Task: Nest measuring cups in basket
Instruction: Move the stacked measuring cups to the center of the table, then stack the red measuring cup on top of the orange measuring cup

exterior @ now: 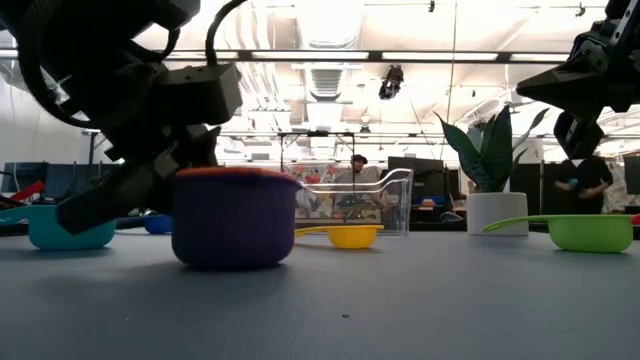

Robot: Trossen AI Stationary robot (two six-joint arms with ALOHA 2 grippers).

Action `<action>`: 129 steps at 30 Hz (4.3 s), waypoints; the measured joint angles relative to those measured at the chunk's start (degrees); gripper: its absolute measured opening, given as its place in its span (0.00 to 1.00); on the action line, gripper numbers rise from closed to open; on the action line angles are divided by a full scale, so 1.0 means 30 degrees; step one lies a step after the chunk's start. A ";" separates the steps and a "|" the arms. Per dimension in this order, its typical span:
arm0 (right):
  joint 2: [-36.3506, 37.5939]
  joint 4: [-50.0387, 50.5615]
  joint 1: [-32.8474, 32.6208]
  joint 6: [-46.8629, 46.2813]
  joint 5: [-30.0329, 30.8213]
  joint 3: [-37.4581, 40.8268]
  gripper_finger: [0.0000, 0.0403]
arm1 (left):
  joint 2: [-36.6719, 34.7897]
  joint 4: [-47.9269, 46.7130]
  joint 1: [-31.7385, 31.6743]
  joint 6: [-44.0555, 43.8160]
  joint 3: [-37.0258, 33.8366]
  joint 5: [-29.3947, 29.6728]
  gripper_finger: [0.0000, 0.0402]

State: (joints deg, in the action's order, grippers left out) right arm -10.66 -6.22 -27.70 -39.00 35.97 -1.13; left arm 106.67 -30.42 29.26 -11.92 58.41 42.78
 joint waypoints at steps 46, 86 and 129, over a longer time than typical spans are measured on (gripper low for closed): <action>0.0000 -0.0007 -0.0005 -0.0285 -0.0005 0.0000 0.02 | -1.6214 1.9742 0.1435 0.2772 -1.1083 -0.3590 0.40; -0.0975 -0.2858 -0.0007 0.3572 -0.1589 -0.3914 0.02 | -1.5073 2.0561 0.1078 0.4884 -1.0695 -0.2951 0.40; -2.0123 1.3691 -0.8823 -1.2821 -0.3532 -1.5052 0.02 | -1.5007 2.0146 0.1049 0.4806 -1.0732 -0.2949 0.40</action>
State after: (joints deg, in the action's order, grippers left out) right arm -71.02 34.85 -54.17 -77.47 25.37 -46.28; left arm 61.65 30.02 32.40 2.50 26.22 33.94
